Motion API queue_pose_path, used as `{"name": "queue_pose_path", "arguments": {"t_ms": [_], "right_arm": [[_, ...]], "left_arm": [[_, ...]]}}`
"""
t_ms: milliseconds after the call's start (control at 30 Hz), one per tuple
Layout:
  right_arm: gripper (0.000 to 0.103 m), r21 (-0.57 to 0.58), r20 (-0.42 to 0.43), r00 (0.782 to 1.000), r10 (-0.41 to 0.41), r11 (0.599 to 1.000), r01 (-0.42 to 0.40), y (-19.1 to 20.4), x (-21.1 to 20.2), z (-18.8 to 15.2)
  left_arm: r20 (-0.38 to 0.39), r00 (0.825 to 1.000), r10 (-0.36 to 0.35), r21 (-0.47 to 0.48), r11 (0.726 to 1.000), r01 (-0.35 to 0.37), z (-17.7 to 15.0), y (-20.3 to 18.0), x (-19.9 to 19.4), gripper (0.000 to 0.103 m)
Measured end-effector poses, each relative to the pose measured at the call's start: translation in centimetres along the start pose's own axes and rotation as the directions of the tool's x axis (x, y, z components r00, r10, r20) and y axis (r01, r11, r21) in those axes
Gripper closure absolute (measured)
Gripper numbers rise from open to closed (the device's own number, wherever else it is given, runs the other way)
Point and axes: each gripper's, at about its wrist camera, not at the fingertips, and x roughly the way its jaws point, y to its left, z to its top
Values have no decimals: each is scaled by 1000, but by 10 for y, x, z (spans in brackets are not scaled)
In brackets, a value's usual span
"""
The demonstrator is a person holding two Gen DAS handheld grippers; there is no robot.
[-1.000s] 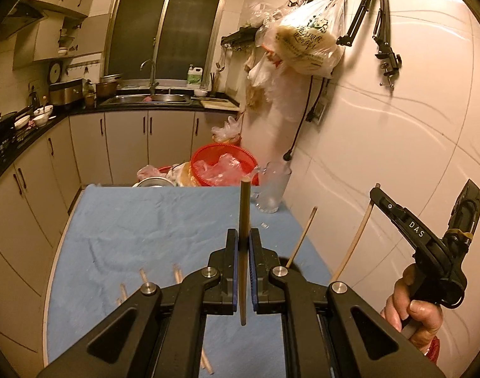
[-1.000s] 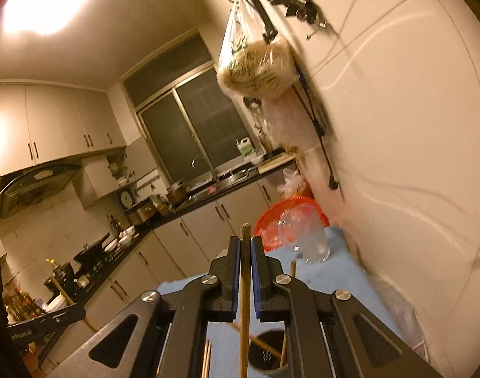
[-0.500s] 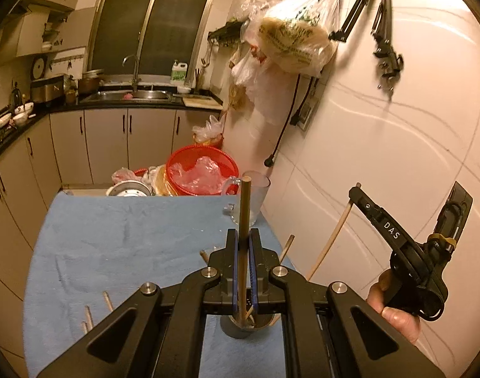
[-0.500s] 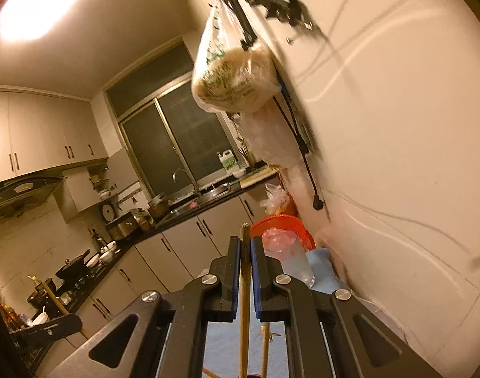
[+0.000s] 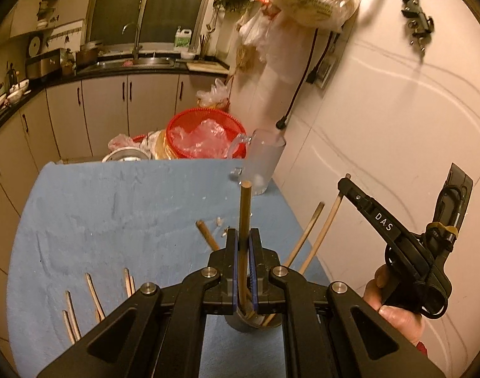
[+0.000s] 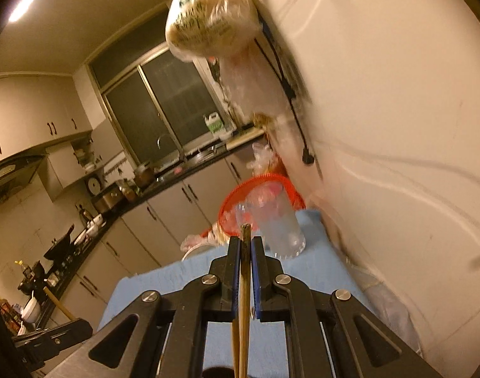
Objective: Organize utensils
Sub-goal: 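Drop the left tool's chopstick into the black cup and open it while the right tool releases its chopstick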
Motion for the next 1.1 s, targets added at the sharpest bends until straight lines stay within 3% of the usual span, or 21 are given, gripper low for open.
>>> {"name": "queue_pose_path", "arguments": {"t_ms": [400,567,800,900,1000,1100], "right_arm": [[94,-12,-95,995,28,999,-29,1,16,-24],[93,-7,-94,995,40,999,-40,1,9,-23],[90,-15,-43,997,65,998,-66,8,-28,-19],[81,-25,-26,996,87,996,-88,15,-49,-22],[81,-53,-24,992,128,990,-129,27,-70,-33],[81,-103,-64,982,180,977,-185,46,-83,-56]], "left_arm": [[-38,999,11,-15,1000,-11,-11,8,17,96],[-35,999,13,-26,1000,-14,-10,13,14,95],[22,1000,-1,-41,999,2,-9,20,-19,94],[52,999,0,-45,999,2,-13,26,-38,94],[82,997,10,-59,998,-5,-25,41,-60,93],[95,994,55,-72,996,-48,-45,63,-77,84]]}}
